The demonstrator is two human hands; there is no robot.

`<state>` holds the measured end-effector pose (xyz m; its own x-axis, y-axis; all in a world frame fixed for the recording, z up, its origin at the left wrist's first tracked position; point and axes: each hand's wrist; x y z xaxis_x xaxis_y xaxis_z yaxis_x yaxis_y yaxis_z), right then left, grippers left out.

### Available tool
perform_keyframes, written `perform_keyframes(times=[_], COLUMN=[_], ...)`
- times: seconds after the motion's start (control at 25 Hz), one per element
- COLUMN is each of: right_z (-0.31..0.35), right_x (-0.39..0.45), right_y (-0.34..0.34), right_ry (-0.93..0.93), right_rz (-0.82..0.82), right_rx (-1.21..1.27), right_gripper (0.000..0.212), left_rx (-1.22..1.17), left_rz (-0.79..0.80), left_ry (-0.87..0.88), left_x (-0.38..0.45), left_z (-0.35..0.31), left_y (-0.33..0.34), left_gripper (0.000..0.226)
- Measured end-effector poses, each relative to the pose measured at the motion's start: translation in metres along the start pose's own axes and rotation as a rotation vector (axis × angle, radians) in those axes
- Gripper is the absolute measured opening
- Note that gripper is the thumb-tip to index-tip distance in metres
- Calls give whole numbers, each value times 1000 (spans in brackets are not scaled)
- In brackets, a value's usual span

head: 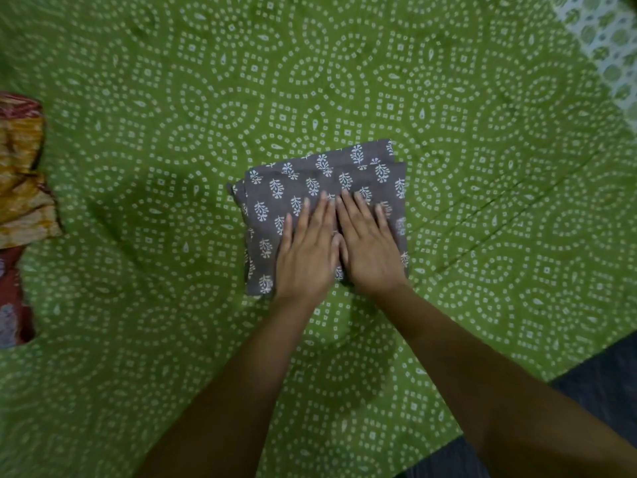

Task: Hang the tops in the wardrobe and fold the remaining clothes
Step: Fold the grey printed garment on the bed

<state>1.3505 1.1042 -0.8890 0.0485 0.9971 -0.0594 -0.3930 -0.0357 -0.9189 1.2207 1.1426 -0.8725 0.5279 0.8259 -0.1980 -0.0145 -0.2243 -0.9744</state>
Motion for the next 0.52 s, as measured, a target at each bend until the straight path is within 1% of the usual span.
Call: perform_keyframes(times=[0.04, 0.08, 0.16, 0.2, 0.28, 0.32, 0.44, 0.48, 0.52], right_z=[-9, -20, -37, -45, -60, -66, -65, -60, -54], right_x=[10, 27, 72, 94, 120, 119, 76, 53, 29], right_y=[6, 9, 9, 3, -12, -16, -14, -11, -11], right_ry=[-31, -49, -24, 42, 194, 240, 313, 362, 419], right_rz=[76, 97, 35, 0, -65, -92, -190, -254, -330], right_rx=[-68, -148, -248, -236, -137, -78, 149, 246, 350], right_gripper=[56, 59, 65, 68, 70, 70, 64, 61, 57], left_rx=[18, 53, 148, 176, 162, 109, -164, -224, -274], left_rz=[25, 13, -41, -57, -106, -147, -283, -358, -463], left_ry=[-28, -59, -102, -123, -217, -312, -742, -834, -882], left_x=[14, 30, 63, 78, 93, 90, 49, 28, 9], left_z=[6, 15, 39, 50, 63, 64, 66, 65, 61], left_y=[11, 20, 22, 17, 9, 9, 16, 19, 19], left_gripper=[60, 65, 77, 82, 83, 81, 78, 75, 70])
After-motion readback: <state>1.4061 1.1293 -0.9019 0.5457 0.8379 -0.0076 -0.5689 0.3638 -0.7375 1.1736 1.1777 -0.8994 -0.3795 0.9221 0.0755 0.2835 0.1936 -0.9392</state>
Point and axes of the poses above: each hand's wrist, its own x-axis towards the middle knuckle, its own y-axis out of the palm, z = x × y, and after that the axes turned 7 degrees about x, right-handed
